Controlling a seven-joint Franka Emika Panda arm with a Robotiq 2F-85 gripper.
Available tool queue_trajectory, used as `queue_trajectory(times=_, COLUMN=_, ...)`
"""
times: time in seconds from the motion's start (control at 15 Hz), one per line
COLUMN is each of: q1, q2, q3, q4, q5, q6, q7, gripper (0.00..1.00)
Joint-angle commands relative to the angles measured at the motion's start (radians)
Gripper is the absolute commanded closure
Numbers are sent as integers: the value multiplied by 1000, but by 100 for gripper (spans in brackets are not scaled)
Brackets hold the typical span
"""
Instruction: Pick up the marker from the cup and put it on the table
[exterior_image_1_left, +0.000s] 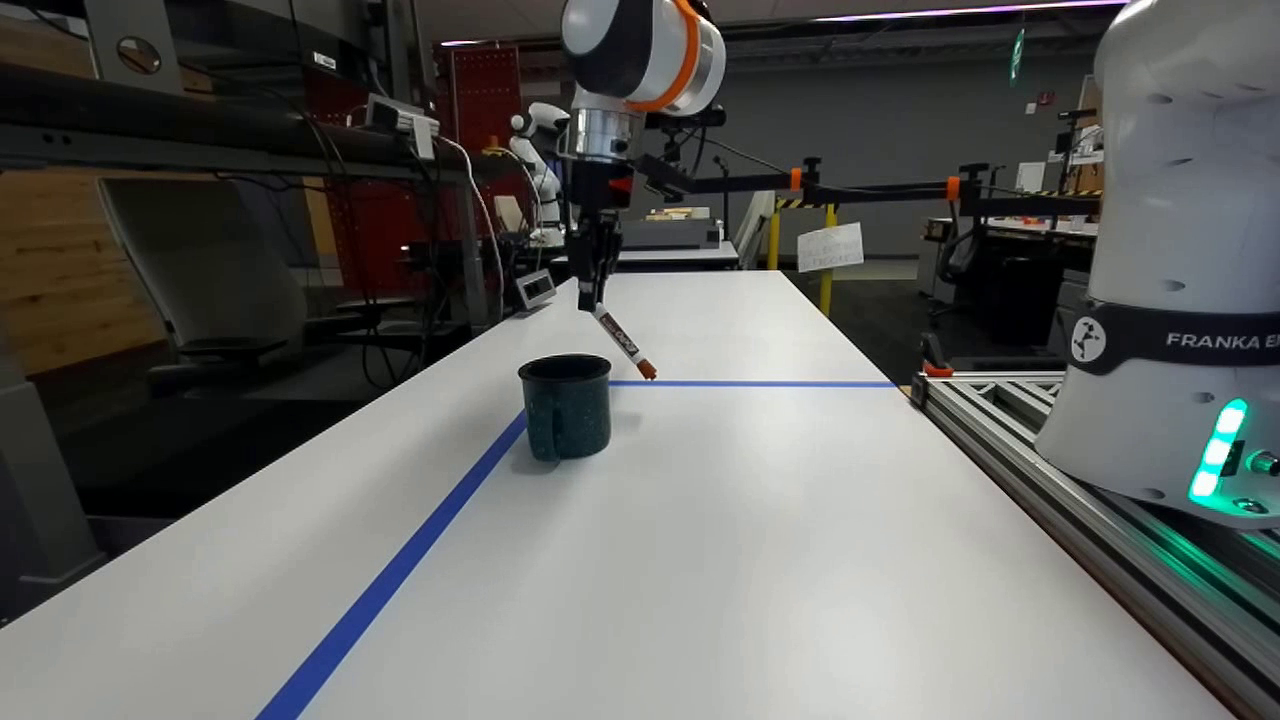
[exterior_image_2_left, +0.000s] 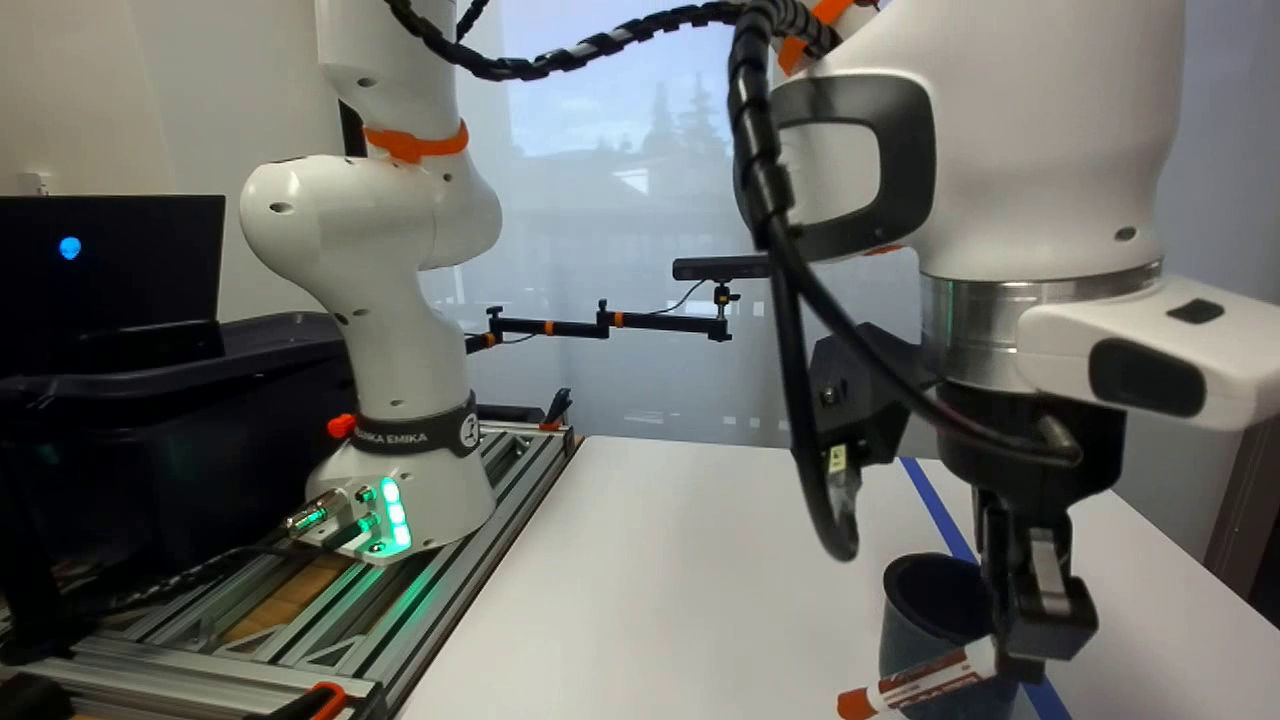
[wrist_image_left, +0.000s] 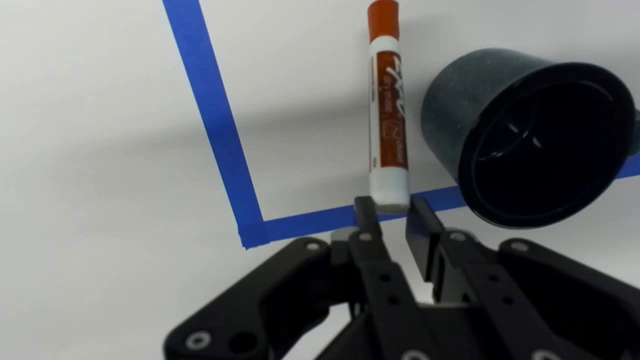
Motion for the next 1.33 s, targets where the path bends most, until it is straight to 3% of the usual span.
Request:
queue_trajectory(times=0.0, q1=-47, q2=68, q3=24, q4=36, q5=65, q6=-30, q7=-63, gripper=95)
queue_trajectory(times=0.6, q1=-156, q2=236, q3=112, q4=129, q5=86, q6=6, q7=-162, gripper=95)
queue_trajectory(times=1.0, q1=-173, q2=312, q3=159, q4=167, q5=43, q6=102, q7=-196, gripper=95)
queue_trajectory(times=1.07, q1=-171, q2=318, q3=161, q4=170, q5=30, q6=113, q7=-194, gripper=85)
queue_trajectory(times=1.13, q1=-166, q2=321, q3=162, q4=172, q5=18, q6=124, q7=-184, gripper=54)
queue_trajectory(times=1.27, q1=-157, q2=302, q3=162, q4=161, q5=-6, q6=156, q7=-171, gripper=46)
